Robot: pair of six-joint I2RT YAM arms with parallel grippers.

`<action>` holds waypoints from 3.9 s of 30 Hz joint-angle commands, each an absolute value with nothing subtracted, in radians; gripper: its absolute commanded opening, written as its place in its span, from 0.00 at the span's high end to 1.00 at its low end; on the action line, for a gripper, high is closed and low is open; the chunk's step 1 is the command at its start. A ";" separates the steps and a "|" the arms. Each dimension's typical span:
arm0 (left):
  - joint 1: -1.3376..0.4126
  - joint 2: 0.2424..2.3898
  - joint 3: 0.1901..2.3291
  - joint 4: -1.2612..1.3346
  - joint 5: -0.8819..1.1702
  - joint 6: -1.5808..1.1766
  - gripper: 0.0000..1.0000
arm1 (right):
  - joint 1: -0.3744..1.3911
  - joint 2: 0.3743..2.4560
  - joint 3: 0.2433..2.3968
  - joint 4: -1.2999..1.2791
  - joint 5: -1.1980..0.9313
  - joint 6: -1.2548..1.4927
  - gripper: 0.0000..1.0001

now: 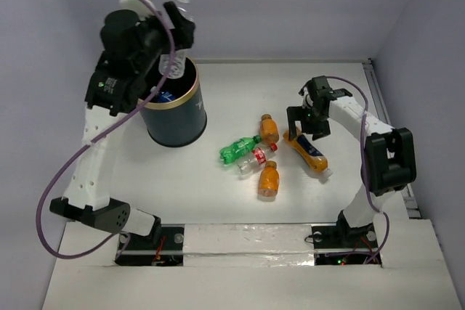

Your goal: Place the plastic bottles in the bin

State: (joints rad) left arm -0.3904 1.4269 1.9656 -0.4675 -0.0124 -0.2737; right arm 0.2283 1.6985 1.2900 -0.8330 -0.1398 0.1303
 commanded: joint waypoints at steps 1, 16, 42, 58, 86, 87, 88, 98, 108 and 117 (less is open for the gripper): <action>-0.266 1.391 1.950 -0.410 0.034 -0.351 0.49 | 0.227 1.752 1.342 -0.848 -0.160 0.110 0.01; -0.012 1.338 1.536 -0.138 0.091 -0.445 0.40 | 0.227 1.772 1.345 -0.796 -0.038 0.161 0.37; -0.327 1.024 1.258 -0.270 0.172 -0.412 0.51 | 0.482 1.488 1.931 -0.444 -0.340 0.662 0.41; -0.357 0.628 0.730 -0.432 0.175 -0.647 0.59 | 0.705 2.124 2.574 -0.107 -0.043 0.939 0.40; -0.622 0.957 0.782 -0.204 0.149 -0.450 0.26 | 0.680 1.585 1.625 -0.074 0.049 0.670 0.93; -0.641 1.013 0.798 -0.195 0.135 -0.440 0.25 | 0.639 1.541 1.550 -0.072 0.031 0.669 0.93; -0.658 1.040 0.816 -0.189 0.129 -0.417 0.24 | 0.617 1.461 1.481 -0.072 -0.001 0.664 0.93; -0.713 1.399 1.028 -0.179 0.118 -0.244 0.18 | 0.508 1.227 1.042 -0.248 -0.040 0.535 0.64; -0.713 1.647 1.143 -0.236 0.118 -0.135 0.16 | 0.427 1.382 1.071 -0.336 -0.118 0.445 0.07; -0.713 1.759 1.157 -0.247 0.051 -0.138 0.17 | 0.426 1.598 1.164 -0.383 -0.163 0.380 0.01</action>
